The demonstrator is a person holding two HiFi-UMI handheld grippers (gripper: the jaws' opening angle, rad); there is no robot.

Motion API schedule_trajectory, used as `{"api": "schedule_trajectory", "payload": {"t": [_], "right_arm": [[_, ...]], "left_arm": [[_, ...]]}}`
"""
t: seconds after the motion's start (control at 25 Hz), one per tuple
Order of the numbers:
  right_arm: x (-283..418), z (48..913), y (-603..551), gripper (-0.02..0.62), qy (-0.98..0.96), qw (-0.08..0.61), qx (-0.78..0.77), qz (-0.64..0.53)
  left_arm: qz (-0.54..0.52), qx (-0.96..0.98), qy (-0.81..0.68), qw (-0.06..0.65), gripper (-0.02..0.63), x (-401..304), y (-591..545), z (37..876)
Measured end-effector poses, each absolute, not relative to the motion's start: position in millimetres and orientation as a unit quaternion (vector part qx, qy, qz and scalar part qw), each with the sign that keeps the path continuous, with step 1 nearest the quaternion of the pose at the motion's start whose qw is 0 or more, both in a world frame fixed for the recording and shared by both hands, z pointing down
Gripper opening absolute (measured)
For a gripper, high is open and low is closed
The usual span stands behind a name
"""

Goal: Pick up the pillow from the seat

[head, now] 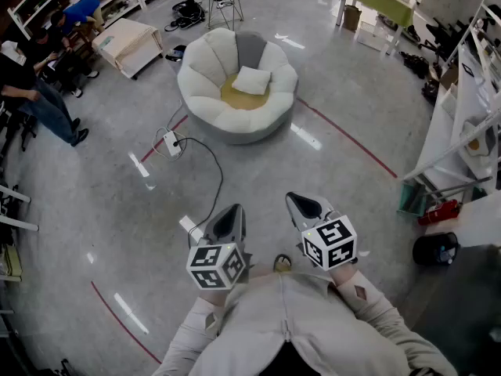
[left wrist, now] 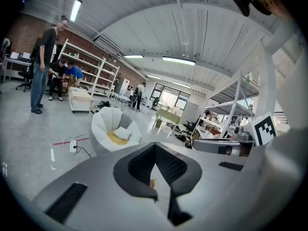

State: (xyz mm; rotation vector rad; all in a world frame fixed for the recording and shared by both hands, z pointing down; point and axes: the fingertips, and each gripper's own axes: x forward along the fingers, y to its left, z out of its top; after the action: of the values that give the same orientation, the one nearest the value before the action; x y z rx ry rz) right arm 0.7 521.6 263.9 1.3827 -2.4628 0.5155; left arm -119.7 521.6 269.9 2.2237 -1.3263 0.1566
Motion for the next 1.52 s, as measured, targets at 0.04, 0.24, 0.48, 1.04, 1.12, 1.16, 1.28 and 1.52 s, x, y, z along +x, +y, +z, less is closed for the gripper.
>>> {"api": "schedule_trajectory", "payload": {"t": [0.04, 0.24, 0.48, 1.04, 1.12, 1.16, 1.28, 1.52], "right_arm": [[-0.3, 264.8, 525.5, -0.001, -0.85, 0.138, 0.476, 0.176], [-6.7, 263.2, 544.3, -0.001, -0.853, 0.144, 0.472, 0.168], [-6.4, 261.3, 555.5, -0.002, -0.861, 0.143, 0.46, 0.162], [16.3, 271.5, 557.0, -0.002, -0.872, 0.149, 0.436, 0.164], [19.7, 273.6, 555.3, -0.001, -0.873, 0.145, 0.432, 0.173], [21.1, 274.5, 553.8, 0.0, -0.874, 0.143, 0.43, 0.177], [25.4, 276.0, 546.4, 0.0, -0.874, 0.141, 0.43, 0.18], [38.6, 276.3, 517.1, 0.0, -0.87, 0.138, 0.442, 0.171]], "left_arm": [[0.063, 0.824, -0.492, 0.272, 0.005, -118.6, 526.2, 271.2], [0.1, 0.824, -0.493, 0.261, 0.005, -115.3, 548.2, 272.7], [0.098, 0.814, -0.502, 0.276, 0.005, -107.6, 561.0, 276.0], [0.107, 0.801, -0.512, 0.291, 0.005, -80.7, 557.6, 291.5], [0.11, 0.798, -0.515, 0.294, 0.005, -79.1, 555.8, 293.2], [0.11, 0.796, -0.516, 0.296, 0.005, -78.8, 554.2, 294.1], [0.11, 0.794, -0.517, 0.299, 0.005, -77.3, 547.0, 296.0], [0.11, 0.795, -0.513, 0.303, 0.005, -70.7, 517.1, 301.7]]}}
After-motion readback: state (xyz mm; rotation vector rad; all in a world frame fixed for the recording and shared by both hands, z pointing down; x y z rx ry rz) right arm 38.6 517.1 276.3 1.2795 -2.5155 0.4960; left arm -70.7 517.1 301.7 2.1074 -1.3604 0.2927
